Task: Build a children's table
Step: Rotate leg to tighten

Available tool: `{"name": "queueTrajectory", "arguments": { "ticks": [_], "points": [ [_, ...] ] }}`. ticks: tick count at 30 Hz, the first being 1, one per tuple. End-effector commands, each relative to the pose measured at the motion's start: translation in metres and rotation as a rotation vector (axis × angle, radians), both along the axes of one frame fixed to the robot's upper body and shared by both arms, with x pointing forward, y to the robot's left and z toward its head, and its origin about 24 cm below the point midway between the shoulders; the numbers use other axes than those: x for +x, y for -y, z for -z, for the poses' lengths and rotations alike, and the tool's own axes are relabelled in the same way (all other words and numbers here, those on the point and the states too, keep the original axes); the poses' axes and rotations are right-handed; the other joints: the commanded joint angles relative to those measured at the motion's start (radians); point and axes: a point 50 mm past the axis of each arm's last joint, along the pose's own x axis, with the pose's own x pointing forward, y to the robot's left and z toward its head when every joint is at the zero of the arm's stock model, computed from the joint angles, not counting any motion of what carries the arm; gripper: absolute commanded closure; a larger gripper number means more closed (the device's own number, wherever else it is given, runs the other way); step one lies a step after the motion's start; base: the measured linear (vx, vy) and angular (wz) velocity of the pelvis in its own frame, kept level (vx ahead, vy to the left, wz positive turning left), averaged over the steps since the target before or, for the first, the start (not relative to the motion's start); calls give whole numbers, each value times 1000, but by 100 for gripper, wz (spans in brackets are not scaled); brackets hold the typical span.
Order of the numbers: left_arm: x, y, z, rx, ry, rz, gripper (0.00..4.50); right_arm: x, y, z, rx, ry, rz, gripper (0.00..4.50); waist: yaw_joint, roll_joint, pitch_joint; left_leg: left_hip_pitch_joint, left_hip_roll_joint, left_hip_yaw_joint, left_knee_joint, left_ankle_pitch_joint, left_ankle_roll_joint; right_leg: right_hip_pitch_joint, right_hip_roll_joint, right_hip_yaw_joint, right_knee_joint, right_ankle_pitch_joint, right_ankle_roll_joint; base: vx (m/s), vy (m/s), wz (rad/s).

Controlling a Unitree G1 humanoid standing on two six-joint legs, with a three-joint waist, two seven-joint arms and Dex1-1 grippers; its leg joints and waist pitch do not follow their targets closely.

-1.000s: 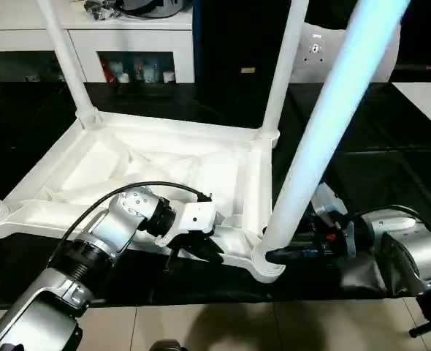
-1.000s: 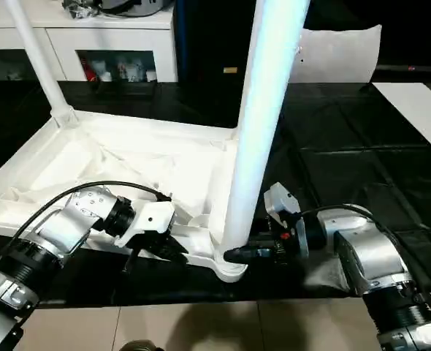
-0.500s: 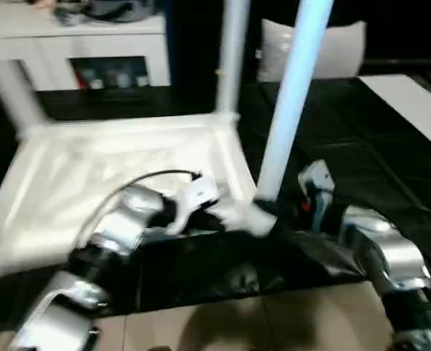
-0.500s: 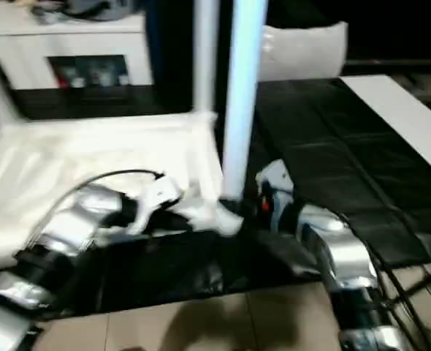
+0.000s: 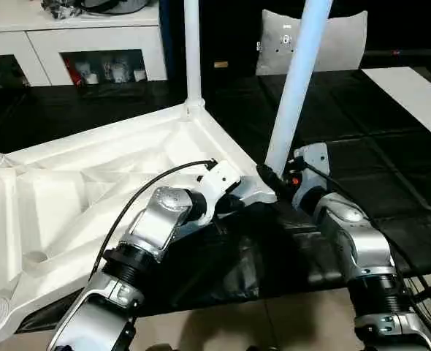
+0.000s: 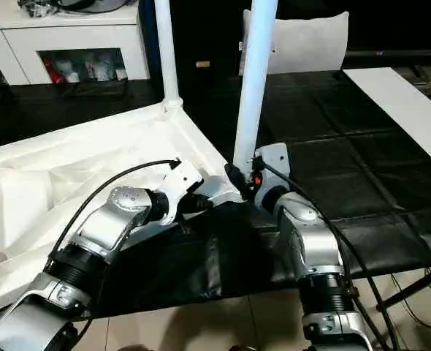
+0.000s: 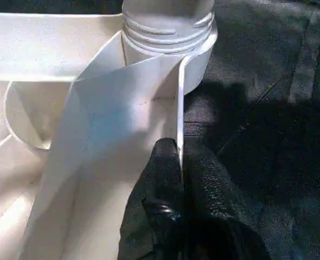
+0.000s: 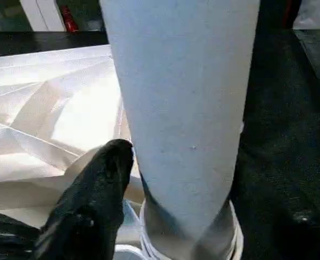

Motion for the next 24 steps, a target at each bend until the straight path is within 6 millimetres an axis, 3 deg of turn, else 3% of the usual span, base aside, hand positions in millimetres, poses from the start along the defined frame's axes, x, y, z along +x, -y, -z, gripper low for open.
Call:
{"name": "queueTrajectory", "arguments": {
  "ticks": [1,6,7,10,13,18,21,24],
  "points": [
    [3,12,-23,-40,94,52,450,-6,-14,4,22,-16,-82,131,8,-11,-76,2,68,-29,-59,23,109,78,-100,92,-63,-183,-64,0,0,0],
    [4,1,-22,-25,93,64,450,-12,-4,2,18,0,-130,97,8,-11,-76,2,70,-30,-58,32,114,77,-100,95,-57,-142,-73,0,0,0],
    [4,1,-22,-25,93,65,450,-12,-3,2,17,1,-131,72,8,-11,-76,2,70,-31,-58,33,114,78,-100,95,-56,-140,-75,0,0,0],
    [5,-7,-22,-13,90,78,450,-15,8,0,-3,1,-157,60,11,-10,-76,0,68,-29,-56,32,119,80,-100,95,-56,-136,-78,0,0,0],
    [5,-16,-21,7,75,113,450,-17,20,-2,-43,-4,-201,19,12,-9,-76,1,69,-31,-56,33,124,79,-98,93,-56,-133,-76,0,0,0],
    [2,-26,-19,48,59,209,450,-20,34,-11,-63,23,-313,4,13,-8,-73,1,66,-29,-58,-10,112,80,-97,90,-68,-197,-55,0,0,0],
    [1,-31,-17,72,49,248,450,-25,39,-14,-93,32,-394,4,16,-8,-75,1,68,-30,-57,-5,116,80,-96,91,-63,-182,-56,0,0,0],
    [-2,-40,-15,102,22,349,450,-36,48,-14,-171,17,-557,4,30,-10,-75,1,67,-28,-55,-6,127,79,-97,91,-63,-182,-50,0,0,0]
  ]
}}
